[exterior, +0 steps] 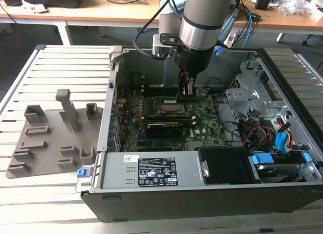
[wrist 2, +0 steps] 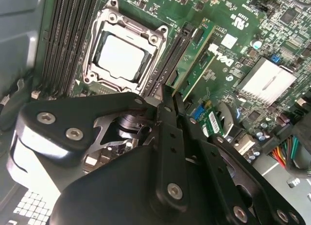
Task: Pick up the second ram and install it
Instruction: 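Insert the second ram into the second slot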
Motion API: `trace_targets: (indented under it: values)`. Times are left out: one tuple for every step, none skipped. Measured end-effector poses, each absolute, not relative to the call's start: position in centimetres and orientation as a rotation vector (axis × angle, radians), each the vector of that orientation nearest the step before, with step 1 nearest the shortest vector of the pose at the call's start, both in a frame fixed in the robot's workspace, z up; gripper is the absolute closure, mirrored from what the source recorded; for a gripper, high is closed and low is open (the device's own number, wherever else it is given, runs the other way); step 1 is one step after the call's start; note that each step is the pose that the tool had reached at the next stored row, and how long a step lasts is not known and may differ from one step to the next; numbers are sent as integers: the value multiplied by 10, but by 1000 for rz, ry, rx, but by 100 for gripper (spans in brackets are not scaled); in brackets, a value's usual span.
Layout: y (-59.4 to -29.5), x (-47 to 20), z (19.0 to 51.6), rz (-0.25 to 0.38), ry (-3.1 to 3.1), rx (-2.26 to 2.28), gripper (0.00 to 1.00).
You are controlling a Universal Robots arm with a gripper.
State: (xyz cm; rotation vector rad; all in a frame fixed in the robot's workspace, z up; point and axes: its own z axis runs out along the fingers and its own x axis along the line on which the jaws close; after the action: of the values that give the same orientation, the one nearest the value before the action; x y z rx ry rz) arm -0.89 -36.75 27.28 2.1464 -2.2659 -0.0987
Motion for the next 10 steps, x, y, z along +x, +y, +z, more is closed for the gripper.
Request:
trace_targets:
  values:
    - [-368,-11,272,-99,-2266,2146,86]
    - [-368,-12,272,-99,-2266,2146,86]
    - [-368,-12,271,-99,-2266,2146,86]
    - [-368,-12,271,-99,-2266,2147,86]
    - [-368,-12,270,-99,-2266,2147,86]
    - [-368,-13,270,-99,-2266,2147,86]
    - [-368,-13,269,-99,-2266,2147,86]
    - [-368,-13,268,-99,-2266,2147,86]
    - [-368,-13,268,-99,-2266,2147,86]
    - [-368,-13,267,-99,-2266,2147,86]
